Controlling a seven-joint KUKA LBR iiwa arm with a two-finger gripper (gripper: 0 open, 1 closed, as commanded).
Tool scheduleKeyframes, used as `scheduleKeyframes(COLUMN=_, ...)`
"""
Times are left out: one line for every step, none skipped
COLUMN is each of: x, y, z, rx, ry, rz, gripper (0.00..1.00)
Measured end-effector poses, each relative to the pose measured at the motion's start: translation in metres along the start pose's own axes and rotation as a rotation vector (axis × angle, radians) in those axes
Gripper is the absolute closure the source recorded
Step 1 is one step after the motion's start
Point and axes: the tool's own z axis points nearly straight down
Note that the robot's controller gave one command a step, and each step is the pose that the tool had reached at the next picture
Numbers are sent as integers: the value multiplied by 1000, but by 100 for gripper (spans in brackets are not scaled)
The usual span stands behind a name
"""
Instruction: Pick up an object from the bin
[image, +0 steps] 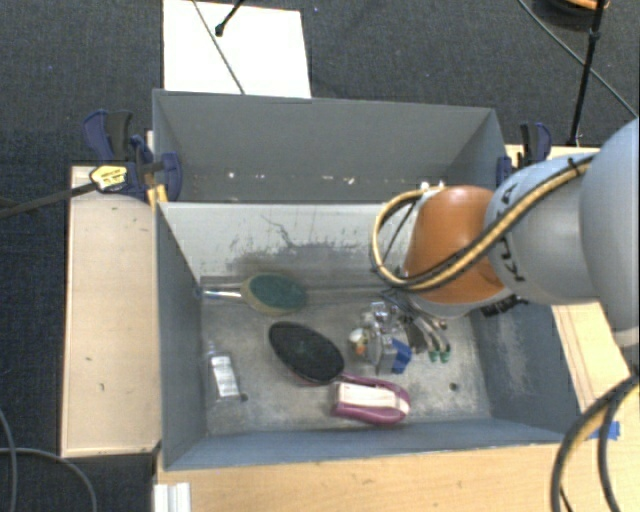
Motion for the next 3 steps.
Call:
scheduleKeyframes(x=1, y=1, z=2, rx=-2, ry=4, rz=-3, gripper=0)
scheduleKeyframes(x=1, y=-5, z=-11, rx=-3, ry=8, rz=-143, gripper=0)
scheduleKeyframes(x=0, y=23, z=-29, rx=-4, ry=7, rz=-195, gripper=0)
